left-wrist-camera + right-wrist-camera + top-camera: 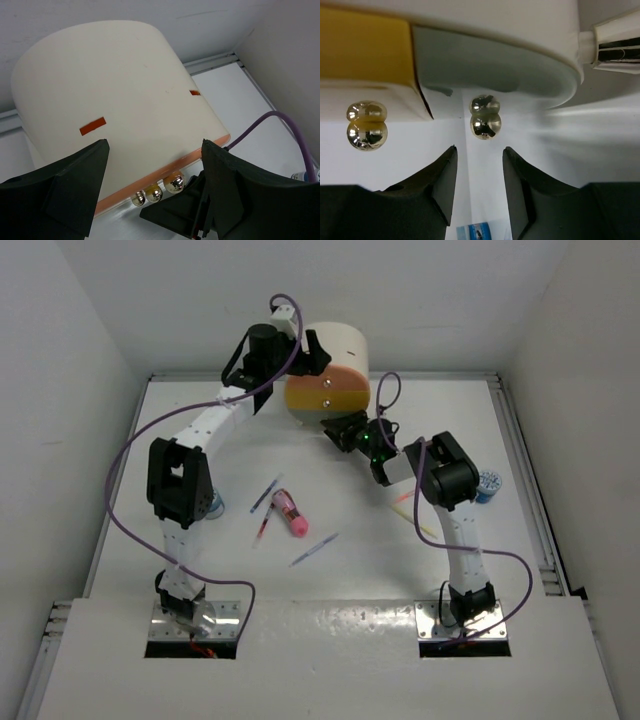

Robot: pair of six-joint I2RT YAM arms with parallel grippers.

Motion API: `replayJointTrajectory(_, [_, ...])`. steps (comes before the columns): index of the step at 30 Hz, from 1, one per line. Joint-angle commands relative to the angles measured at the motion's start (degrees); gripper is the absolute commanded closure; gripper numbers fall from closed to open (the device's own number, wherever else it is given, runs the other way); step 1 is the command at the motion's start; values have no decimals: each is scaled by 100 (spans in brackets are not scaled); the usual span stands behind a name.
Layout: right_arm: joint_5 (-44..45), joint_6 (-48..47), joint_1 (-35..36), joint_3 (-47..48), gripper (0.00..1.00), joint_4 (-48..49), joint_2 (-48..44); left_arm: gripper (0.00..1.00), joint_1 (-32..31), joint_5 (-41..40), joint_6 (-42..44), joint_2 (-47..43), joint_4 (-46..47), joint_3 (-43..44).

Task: Sort the stationery into containers
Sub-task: Open the drawer

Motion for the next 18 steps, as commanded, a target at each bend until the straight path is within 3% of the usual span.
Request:
replayJointTrajectory(1, [107,-135,-53,248,58,375,54,19,-64,127,-28,17,257,20])
replayJointTrajectory(18, [212,-311,-115,555,62,147,248,19,-73,162,7,-27,178,-76])
